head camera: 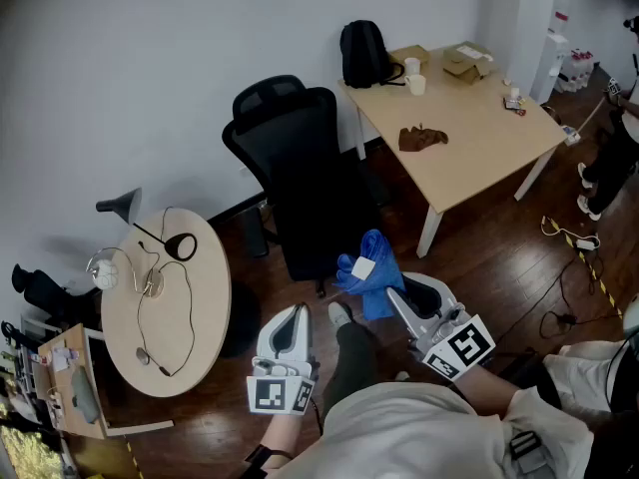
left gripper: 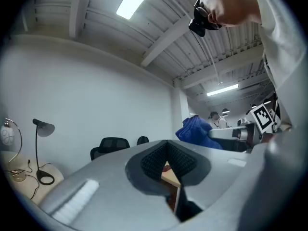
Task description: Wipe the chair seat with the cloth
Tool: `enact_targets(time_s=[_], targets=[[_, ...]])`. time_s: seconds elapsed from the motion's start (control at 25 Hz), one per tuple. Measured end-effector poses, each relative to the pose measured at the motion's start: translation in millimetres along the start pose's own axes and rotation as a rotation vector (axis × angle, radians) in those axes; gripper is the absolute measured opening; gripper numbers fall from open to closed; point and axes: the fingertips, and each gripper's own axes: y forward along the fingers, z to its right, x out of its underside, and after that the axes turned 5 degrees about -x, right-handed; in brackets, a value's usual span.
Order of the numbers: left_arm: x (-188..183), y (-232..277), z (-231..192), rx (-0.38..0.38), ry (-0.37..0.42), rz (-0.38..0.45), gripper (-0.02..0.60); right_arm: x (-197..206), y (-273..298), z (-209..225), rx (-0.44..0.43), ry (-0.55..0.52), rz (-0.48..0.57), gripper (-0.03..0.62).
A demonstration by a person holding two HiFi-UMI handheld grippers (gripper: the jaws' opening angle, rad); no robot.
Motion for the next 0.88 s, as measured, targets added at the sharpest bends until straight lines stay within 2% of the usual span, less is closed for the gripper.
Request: enact_targets(time_s=[0.24, 0.4, 0.52, 0.72, 0.88], targets=[[34.2, 87.7, -101.2, 0.016, -0.051, -0.007, 0.141, 38.6, 111.8, 57.6, 0.036, -0.01, -0.042, 0.08], [23.0, 167.5, -196.2, 0.003, -0.056, 0.017, 0.141, 49.5, 225.6, 100.8, 0.038, -0.014, -0.086, 0.08], [24.4, 203.6, -256.5, -0.015, -0.06, 0.028, 0.141, 58.4, 285.2, 127.2, 0.051, -0.034, -0.092, 0.08], [74.1, 280.5, -343.6, -0.058, -0.081, -0.007, 0.141, 115.0, 374.2, 205.2, 0.079, -0.009, -0.141, 0.08], [141.7, 312.1, -367.1, -0.159, -0.116, -0.083, 0.141, 193.9, 402.3, 267.9, 0.07, 0.07, -0.261, 0.08]])
